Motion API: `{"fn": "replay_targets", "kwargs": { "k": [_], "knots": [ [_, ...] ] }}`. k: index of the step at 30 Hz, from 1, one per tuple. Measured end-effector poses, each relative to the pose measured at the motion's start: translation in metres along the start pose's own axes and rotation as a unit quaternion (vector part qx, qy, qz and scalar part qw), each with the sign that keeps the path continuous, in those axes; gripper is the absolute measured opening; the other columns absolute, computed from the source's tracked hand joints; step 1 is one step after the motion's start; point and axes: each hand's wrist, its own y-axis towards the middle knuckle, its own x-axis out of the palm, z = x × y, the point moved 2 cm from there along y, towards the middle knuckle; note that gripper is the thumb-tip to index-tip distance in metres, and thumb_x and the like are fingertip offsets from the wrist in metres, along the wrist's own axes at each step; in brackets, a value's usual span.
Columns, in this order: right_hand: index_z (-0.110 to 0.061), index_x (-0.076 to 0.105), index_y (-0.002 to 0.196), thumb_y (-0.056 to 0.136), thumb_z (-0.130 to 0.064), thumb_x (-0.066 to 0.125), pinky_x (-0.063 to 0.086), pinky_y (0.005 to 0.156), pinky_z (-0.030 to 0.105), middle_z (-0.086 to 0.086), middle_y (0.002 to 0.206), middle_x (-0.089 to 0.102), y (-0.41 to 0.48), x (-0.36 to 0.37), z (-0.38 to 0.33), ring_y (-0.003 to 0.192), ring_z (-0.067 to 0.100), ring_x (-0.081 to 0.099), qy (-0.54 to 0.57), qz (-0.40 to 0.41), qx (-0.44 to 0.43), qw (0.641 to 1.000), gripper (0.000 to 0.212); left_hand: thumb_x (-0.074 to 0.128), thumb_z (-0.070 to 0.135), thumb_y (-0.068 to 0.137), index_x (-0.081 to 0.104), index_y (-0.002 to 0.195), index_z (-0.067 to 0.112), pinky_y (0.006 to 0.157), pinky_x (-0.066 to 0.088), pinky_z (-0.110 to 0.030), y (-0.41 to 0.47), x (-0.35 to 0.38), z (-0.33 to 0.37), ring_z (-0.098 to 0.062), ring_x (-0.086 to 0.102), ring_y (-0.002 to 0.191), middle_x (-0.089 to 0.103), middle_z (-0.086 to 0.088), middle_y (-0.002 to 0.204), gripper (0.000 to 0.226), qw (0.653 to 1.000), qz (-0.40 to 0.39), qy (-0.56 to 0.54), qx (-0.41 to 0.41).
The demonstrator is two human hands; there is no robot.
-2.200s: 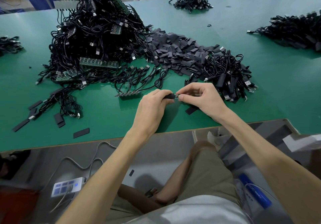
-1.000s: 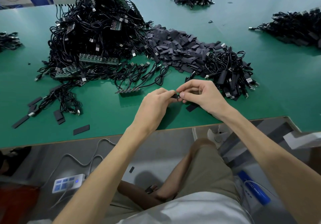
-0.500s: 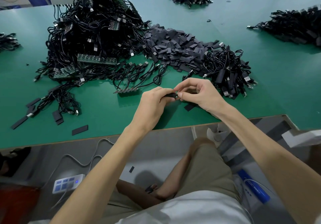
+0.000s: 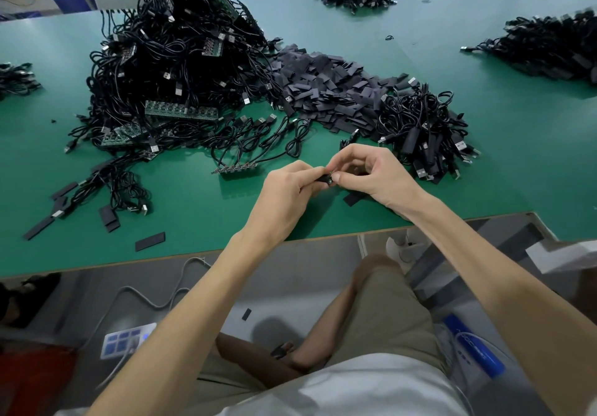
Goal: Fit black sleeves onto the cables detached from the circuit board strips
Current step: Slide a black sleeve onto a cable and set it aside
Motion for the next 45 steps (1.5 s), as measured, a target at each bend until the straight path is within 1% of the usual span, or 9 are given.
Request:
{"fn": "replay_targets", "kwargs": {
  "k": [3,6,10,16,22,34,37,40,45],
  "knots": [
    [-0.008,0.072,0.097,0.091,0.001,0.072,0.048,0.077,0.037,0.028,0.091,0.068,0.0,0.0,0.002,0.078,0.021,0.057,-0.008,0.001,0.001,1.0,0.01,0.072,0.005,0.091,0.078,0.11,0.007,0.076,0.053,-0.038,-0.001,0.002,0.0,-0.022,0.063,0.078,0.072,-0.007,0.093,0.021,1.0,-0.005,0.003,-0.002],
    [-0.01,0.073,0.1,0.091,-0.004,0.074,0.05,0.079,0.029,0.022,0.09,0.071,0.002,0.0,0.005,0.079,0.014,0.062,-0.006,0.008,0.0,1.0,0.011,0.074,0.007,0.09,0.077,0.115,0.009,0.08,0.054,-0.038,0.001,-0.001,-0.003,-0.017,0.063,0.078,0.072,-0.005,0.094,0.025,0.999,0.001,-0.03,-0.019],
    [-0.014,0.074,0.105,0.092,-0.008,0.075,0.052,0.083,0.02,0.0,0.085,0.076,0.002,-0.001,0.009,0.083,0.009,0.069,0.003,0.02,0.002,1.0,0.015,0.08,0.015,0.085,0.078,0.112,0.017,0.085,0.055,-0.038,0.003,-0.007,-0.008,-0.012,0.068,0.088,0.075,0.004,0.097,0.027,0.992,0.01,-0.101,-0.076],
    [-0.011,0.073,0.097,0.09,0.001,0.073,0.058,0.086,0.031,0.006,0.083,0.078,0.003,0.0,0.008,0.082,0.018,0.075,0.008,0.037,0.008,0.999,0.014,0.079,0.008,0.085,0.077,0.101,0.012,0.074,0.056,-0.029,0.002,-0.01,-0.014,-0.014,0.068,0.067,0.076,-0.003,0.081,0.017,0.97,0.014,-0.212,-0.116],
    [-0.003,0.07,0.094,0.087,0.006,0.073,0.056,0.083,0.039,0.011,0.08,0.075,0.002,0.001,0.006,0.077,0.022,0.071,0.003,0.044,0.023,0.999,0.012,0.082,0.012,0.084,0.079,0.096,0.014,0.067,0.051,-0.02,0.002,-0.005,-0.016,-0.015,0.069,0.064,0.077,-0.001,0.08,0.013,0.966,-0.009,-0.23,-0.12],
    [-0.008,0.071,0.091,0.087,0.003,0.074,0.056,0.079,0.034,0.01,0.079,0.076,0.002,0.0,0.007,0.075,0.022,0.07,0.008,0.037,0.023,0.999,0.012,0.081,0.015,0.085,0.078,0.098,0.011,0.066,0.05,-0.019,0.002,-0.005,-0.015,-0.018,0.071,0.067,0.077,-0.003,0.082,0.013,0.961,-0.019,-0.252,-0.116],
    [-0.011,0.071,0.091,0.088,0.0,0.075,0.057,0.084,0.037,0.009,0.082,0.077,0.002,-0.001,0.007,0.081,0.022,0.074,0.003,0.041,0.019,0.999,0.012,0.074,0.018,0.093,0.076,0.102,0.009,0.063,0.051,-0.022,0.003,-0.006,-0.013,-0.017,0.071,0.071,0.077,-0.004,0.084,0.013,0.955,-0.019,-0.272,-0.12],
    [-0.007,0.07,0.093,0.088,0.0,0.075,0.059,0.084,0.031,0.007,0.081,0.077,0.003,-0.001,0.006,0.081,0.02,0.077,0.016,0.039,0.017,0.999,0.01,0.061,0.016,0.102,0.074,0.105,0.005,0.059,0.05,-0.022,0.004,-0.006,-0.015,-0.016,0.07,0.07,0.077,-0.006,0.085,0.018,0.951,-0.005,-0.281,-0.131],
    [-0.01,0.073,0.093,0.085,-0.006,0.08,0.055,0.085,0.031,-0.001,0.077,0.075,0.003,-0.001,0.008,0.078,0.014,0.071,-0.006,0.04,0.019,0.999,0.011,0.063,0.01,0.1,0.07,0.101,-0.001,0.057,0.049,-0.022,0.004,-0.005,-0.021,-0.016,0.069,0.068,0.076,-0.009,0.082,0.012,0.943,-0.001,-0.298,-0.148]
  ]
}}
